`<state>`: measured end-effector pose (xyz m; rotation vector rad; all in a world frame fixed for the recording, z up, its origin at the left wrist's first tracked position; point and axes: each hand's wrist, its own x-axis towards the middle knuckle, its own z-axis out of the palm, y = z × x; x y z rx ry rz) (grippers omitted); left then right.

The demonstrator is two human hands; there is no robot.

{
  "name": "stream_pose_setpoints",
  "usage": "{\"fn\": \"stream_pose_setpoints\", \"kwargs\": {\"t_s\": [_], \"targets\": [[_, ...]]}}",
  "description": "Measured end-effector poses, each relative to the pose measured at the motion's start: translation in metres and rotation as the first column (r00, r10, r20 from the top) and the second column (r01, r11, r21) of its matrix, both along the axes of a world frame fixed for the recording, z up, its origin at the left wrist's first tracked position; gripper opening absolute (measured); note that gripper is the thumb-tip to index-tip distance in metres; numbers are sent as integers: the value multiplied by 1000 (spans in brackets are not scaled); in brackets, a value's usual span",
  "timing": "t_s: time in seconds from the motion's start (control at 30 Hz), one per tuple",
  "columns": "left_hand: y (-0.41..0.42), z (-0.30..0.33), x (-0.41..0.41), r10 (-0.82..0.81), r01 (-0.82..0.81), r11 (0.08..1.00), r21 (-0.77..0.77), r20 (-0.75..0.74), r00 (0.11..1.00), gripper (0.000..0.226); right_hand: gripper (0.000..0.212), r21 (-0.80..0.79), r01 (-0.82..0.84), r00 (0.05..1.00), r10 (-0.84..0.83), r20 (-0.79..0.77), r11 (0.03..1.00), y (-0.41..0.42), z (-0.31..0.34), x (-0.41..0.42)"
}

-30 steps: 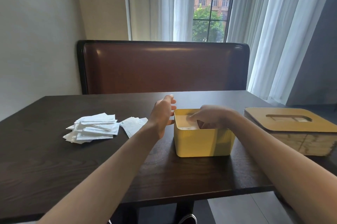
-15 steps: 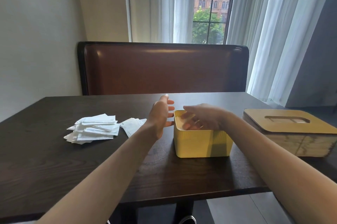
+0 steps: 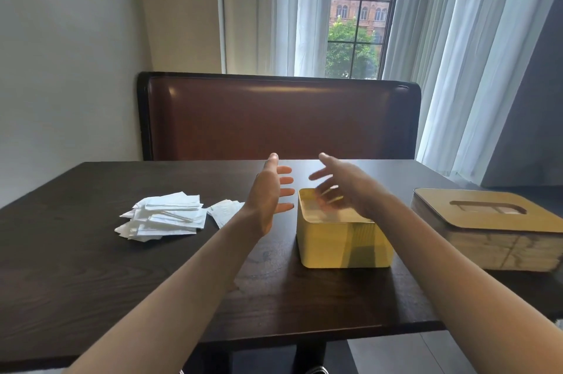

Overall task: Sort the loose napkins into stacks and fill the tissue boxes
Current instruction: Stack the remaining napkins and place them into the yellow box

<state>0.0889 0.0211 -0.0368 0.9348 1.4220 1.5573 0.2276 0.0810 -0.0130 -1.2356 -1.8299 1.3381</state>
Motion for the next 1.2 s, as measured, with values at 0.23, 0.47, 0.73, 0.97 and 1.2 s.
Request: {"fn": "stream_pose_setpoints", "kwargs": {"t_s": [0.23, 0.47, 0.73, 0.97, 1.2], "targets": [[5, 11, -25, 136, -144, 985, 95, 86, 987, 52, 36, 173, 99, 911, -19, -412, 980, -27, 9, -42], [1, -7, -74, 275, -290, 948, 132, 124, 953, 55, 23, 28, 53, 832, -29, -554, 998, -38, -8, -107], [4, -47, -112, 254, -257, 964, 67, 46, 966, 62, 46, 45, 132, 948, -113, -297, 990, -22, -60, -157], [18, -74, -131, 212, -214, 976, 31, 53, 976, 61, 35, 238, 149, 943, -210, 259, 960, 16, -100, -178], [21, -87, -140, 228, -242, 966, 89, 142, 963, 61, 37, 414, 53, 891, -231, 391, 909, 24, -117, -173]]}}
